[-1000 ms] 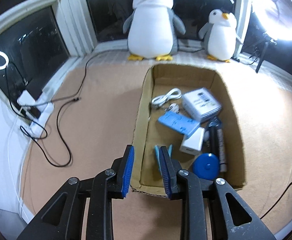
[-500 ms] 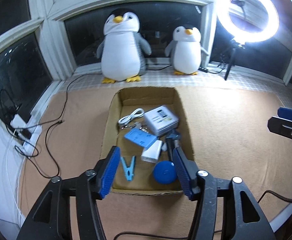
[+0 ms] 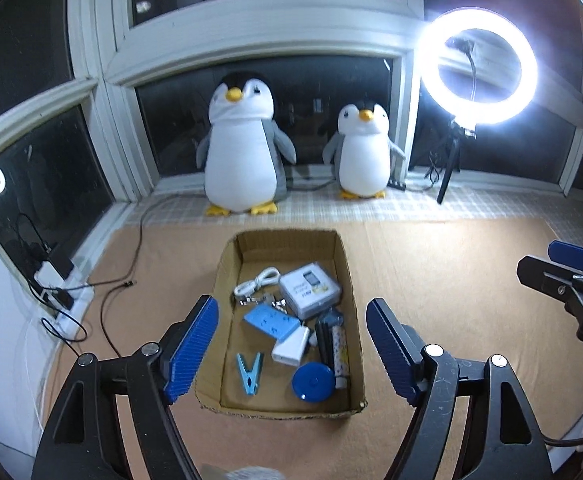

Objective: Organize rigid objects

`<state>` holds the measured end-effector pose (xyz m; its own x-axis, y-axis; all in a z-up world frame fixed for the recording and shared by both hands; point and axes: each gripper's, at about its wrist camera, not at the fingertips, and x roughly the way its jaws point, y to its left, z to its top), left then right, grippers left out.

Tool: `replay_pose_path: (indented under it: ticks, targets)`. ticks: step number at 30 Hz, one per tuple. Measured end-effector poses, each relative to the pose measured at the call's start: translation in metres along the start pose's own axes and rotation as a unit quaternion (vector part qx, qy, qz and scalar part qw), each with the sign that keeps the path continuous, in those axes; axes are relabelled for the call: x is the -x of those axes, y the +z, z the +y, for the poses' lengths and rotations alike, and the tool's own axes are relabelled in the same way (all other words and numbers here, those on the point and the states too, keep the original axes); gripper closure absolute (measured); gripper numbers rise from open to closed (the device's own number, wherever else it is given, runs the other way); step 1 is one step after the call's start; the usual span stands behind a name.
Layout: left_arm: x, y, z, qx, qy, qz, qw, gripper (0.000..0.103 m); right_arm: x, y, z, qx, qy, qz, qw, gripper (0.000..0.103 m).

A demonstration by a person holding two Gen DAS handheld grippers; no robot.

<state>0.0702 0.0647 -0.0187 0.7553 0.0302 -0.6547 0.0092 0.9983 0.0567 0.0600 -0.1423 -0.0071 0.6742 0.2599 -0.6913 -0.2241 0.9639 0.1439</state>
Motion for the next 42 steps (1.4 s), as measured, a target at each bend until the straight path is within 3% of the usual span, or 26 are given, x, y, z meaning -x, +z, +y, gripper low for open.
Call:
replay_pose_path:
  ticks: [3, 10, 42]
  targets:
    - [0.010, 0.004, -0.001, 0.004, 0.004, -0.020, 0.9998, 0.018, 0.006, 0.002, 0.002, 0.000, -0.010, -0.020, 1.000, 0.030]
    - [0.026, 0.011, 0.003, 0.012, 0.005, -0.043, 0.9990, 0.016, 0.008, 0.004, -0.002, -0.018, -0.010, -0.033, 0.999, 0.028]
    - [0.020, 0.009, 0.004, 0.017, -0.002, -0.034, 0.9993, 0.015, 0.007, -0.002, -0.005, -0.019, -0.025, -0.029, 0.999, 0.028]
